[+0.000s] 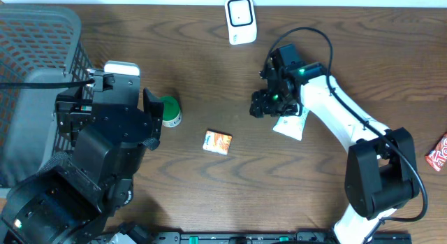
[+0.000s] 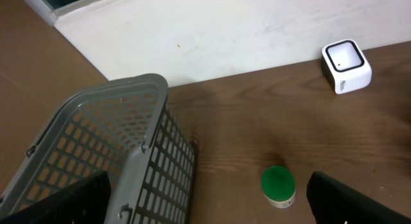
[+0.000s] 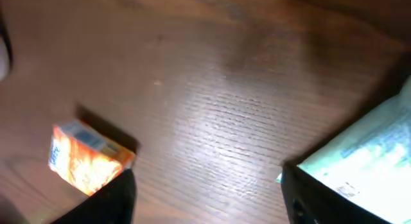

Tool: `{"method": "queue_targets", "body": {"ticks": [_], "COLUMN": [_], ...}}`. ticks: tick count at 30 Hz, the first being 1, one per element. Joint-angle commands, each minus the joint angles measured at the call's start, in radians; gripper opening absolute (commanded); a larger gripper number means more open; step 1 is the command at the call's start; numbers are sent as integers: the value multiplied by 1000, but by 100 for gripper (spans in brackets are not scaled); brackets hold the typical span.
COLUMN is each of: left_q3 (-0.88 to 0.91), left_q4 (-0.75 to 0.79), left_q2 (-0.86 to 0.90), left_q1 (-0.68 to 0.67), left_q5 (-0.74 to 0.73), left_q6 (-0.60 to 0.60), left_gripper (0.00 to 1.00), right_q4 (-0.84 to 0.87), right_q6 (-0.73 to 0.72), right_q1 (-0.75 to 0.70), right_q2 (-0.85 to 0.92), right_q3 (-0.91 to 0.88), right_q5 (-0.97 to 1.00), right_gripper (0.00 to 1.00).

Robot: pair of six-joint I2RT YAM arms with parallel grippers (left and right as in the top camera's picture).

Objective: Scan the item barcode

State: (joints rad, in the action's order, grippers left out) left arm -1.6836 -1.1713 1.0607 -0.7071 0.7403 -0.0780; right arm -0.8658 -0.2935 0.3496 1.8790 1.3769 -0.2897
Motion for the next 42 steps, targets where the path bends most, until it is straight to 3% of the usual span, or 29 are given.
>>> {"method": "queue_targets", "body": {"ticks": [1,4,12,16,24,30,40,42], "left_q3": [-6,-6,-6,-6,-6,-6,-6,-6], "left_q4": [-3,-3,-3,-3,-3,-3,-3,-3], "left_q2": [3,3,3,3,3,3,3,3], "left_q1": [3,3,3,3,3,3,3,3], "left_q5": [20,20,20,20,20,20,20,20], "left_q6": [5,5,5,5,5,5,5,5], "left_gripper": [98,98,98,98,98,98,98,98], "right_q4": [-39,-68,-150,-137,42,206,259,255], "right_q6": [-233,-320,-266,-255,-246,-153,-105,-105], "right_q1": [-61,-116,-201,-211,-235,-237,-281,-293], "right_q2": [-20,-20,-20,-20,-20,-20,-20,-20], "right_q3": [15,15,11,-23,-160,-258,-278,-278], "right_q5": [-3,-4,-1,111,117,116,124,123], "right_gripper": [74,78,84,94,88,86,81,72]}}
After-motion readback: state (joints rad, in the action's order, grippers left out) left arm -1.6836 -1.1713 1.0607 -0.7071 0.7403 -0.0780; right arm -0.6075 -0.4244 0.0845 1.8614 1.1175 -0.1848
